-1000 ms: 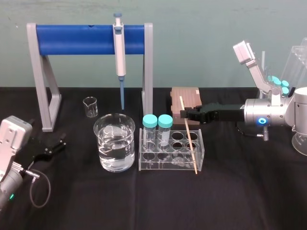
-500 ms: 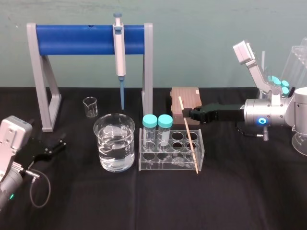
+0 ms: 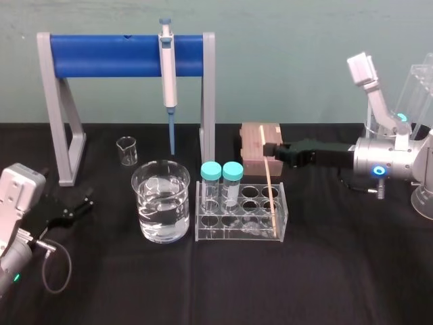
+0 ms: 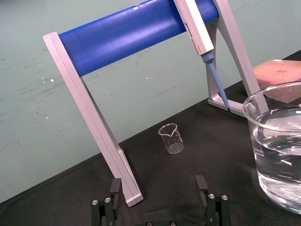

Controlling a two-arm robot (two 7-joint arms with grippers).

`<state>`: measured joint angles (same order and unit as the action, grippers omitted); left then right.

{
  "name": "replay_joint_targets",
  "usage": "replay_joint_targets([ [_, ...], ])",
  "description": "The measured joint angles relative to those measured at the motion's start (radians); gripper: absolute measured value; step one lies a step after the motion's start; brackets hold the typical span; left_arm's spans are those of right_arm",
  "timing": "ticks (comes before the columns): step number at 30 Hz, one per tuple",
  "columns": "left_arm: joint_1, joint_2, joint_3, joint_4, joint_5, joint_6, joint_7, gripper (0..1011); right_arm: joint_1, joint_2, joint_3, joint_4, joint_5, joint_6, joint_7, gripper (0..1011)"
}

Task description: Hold the thermometer with one hand and immerse one end into the beaker, then reinsert it into the test tube rack.

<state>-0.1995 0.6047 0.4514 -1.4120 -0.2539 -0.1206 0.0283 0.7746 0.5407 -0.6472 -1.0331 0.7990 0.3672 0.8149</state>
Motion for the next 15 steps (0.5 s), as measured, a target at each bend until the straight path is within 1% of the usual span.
replay_joint_targets([
  [8,0.0,0.0,0.0,0.0,0.0,0.0,0.0,1004,-0.039,0.029,0.039,-0.074,0.042,-0.031,-0.026,33],
  [9,0.0,0.0,0.0,0.0,0.0,0.0,0.0,1004,-0.048,0.038,0.048,-0.098,0.049,-0.04,-0.035,33],
  [11,0.0,0.0,0.0,0.0,0.0,0.0,0.0,1004,-0.057,0.049,0.055,-0.123,0.055,-0.049,-0.04,33],
  [12,0.0,0.0,0.0,0.0,0.0,0.0,0.0,1004,-0.067,0.062,0.063,-0.15,0.059,-0.06,-0.046,33],
  [14,0.0,0.0,0.0,0.0,0.0,0.0,0.0,1004,-0.074,0.074,0.07,-0.175,0.063,-0.072,-0.049,33],
  [15,0.0,0.0,0.0,0.0,0.0,0.0,0.0,1004,-0.081,0.088,0.078,-0.203,0.064,-0.087,-0.054,33],
])
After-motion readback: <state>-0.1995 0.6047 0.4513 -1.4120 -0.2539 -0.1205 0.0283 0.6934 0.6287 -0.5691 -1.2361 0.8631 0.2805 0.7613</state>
